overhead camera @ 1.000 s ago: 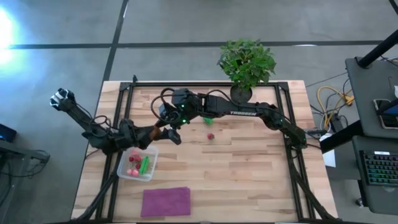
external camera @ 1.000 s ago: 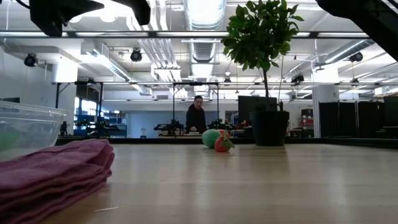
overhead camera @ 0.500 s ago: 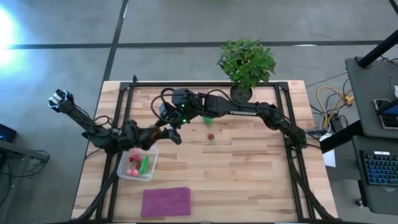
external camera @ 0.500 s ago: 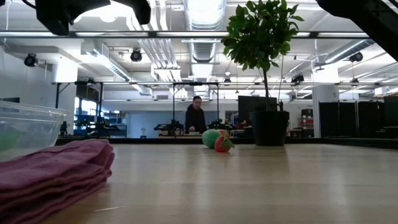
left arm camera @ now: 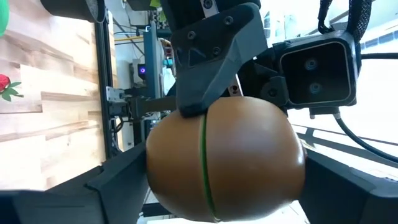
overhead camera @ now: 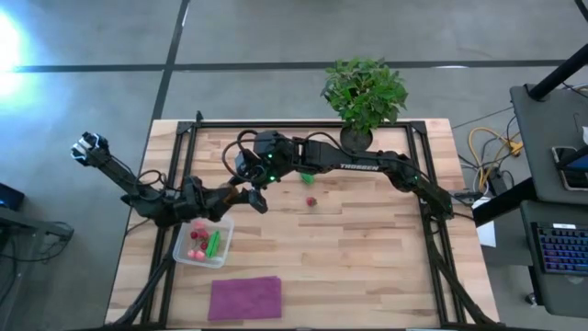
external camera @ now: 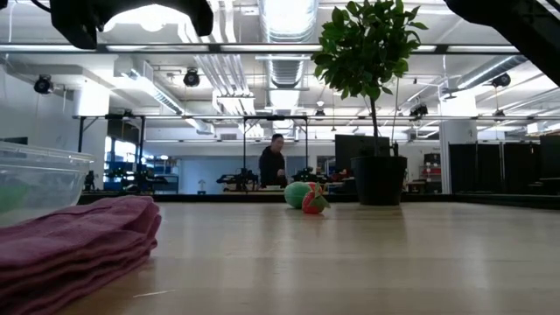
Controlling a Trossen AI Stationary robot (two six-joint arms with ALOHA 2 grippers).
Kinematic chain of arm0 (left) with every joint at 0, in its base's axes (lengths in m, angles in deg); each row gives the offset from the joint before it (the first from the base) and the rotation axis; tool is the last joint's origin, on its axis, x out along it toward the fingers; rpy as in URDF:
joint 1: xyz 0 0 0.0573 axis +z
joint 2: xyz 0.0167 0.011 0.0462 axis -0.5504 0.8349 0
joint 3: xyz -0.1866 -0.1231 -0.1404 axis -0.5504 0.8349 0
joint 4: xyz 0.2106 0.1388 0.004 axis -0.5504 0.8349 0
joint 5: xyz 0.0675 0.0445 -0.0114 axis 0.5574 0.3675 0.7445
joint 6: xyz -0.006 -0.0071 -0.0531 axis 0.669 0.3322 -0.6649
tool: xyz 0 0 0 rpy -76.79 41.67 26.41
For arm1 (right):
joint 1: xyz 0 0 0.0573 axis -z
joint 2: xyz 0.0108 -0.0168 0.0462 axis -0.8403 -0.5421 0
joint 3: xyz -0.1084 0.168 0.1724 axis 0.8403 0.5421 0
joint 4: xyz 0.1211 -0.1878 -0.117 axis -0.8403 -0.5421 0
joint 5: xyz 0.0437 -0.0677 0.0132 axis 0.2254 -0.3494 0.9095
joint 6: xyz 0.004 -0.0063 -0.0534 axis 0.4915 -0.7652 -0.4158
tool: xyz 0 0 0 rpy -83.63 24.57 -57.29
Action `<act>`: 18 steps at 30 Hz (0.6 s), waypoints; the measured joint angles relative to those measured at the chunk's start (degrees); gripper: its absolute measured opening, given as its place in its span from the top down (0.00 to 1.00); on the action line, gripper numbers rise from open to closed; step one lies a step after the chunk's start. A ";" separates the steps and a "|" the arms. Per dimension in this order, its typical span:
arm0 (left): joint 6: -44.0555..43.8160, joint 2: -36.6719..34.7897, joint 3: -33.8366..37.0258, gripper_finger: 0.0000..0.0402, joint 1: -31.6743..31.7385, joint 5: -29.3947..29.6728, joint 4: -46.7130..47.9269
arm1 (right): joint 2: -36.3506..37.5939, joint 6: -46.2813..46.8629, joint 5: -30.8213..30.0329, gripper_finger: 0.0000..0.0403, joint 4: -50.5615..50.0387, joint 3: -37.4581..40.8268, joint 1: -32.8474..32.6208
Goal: Pick and placing Produce into tupperware
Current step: Put the brown kiwi into the transparent container
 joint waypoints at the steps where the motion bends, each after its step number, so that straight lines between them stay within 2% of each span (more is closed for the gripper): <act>1: 0.00 0.04 0.00 0.19 0.04 0.00 0.00 | 0.00 -0.01 -0.26 0.39 -0.01 0.00 0.00; 6: 0.17 -0.06 0.04 0.26 0.10 0.02 0.16 | 0.00 0.18 -0.55 0.38 -0.11 0.00 0.00; 18: 0.79 -0.19 0.04 0.26 0.13 -0.04 -0.09 | 0.00 2.43 -0.38 0.36 -1.03 0.00 -0.02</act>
